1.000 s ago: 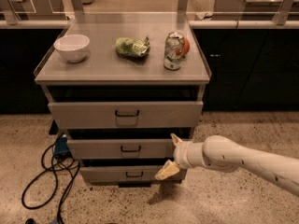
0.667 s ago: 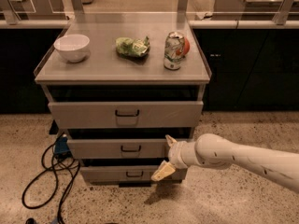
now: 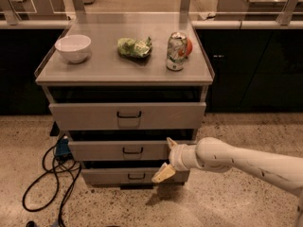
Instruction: Open middle drawer
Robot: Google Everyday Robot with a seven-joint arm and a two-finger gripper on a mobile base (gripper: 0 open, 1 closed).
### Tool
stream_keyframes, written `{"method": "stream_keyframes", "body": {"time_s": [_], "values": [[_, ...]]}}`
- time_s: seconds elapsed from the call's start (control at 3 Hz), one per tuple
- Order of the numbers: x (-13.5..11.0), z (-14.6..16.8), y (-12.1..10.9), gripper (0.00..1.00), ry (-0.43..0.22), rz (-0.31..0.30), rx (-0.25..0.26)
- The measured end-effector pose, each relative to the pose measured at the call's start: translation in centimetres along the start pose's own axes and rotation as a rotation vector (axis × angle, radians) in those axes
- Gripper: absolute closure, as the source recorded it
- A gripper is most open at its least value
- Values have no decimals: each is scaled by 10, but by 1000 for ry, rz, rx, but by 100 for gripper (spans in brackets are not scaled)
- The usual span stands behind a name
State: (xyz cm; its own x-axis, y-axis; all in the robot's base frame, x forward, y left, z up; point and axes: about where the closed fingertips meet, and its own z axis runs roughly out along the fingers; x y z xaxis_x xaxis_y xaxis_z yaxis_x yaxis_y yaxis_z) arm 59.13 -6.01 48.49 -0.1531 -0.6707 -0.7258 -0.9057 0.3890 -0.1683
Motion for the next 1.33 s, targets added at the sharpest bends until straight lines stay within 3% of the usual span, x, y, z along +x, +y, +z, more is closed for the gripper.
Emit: {"method": "stream_keyframes", "body": {"time_s": [0.67, 1.0, 1.33], "values": [[13, 68, -34, 0, 136, 9, 57], [4, 112, -48, 0, 211, -14, 44], [7, 114, -46, 0, 216, -10, 38]]}}
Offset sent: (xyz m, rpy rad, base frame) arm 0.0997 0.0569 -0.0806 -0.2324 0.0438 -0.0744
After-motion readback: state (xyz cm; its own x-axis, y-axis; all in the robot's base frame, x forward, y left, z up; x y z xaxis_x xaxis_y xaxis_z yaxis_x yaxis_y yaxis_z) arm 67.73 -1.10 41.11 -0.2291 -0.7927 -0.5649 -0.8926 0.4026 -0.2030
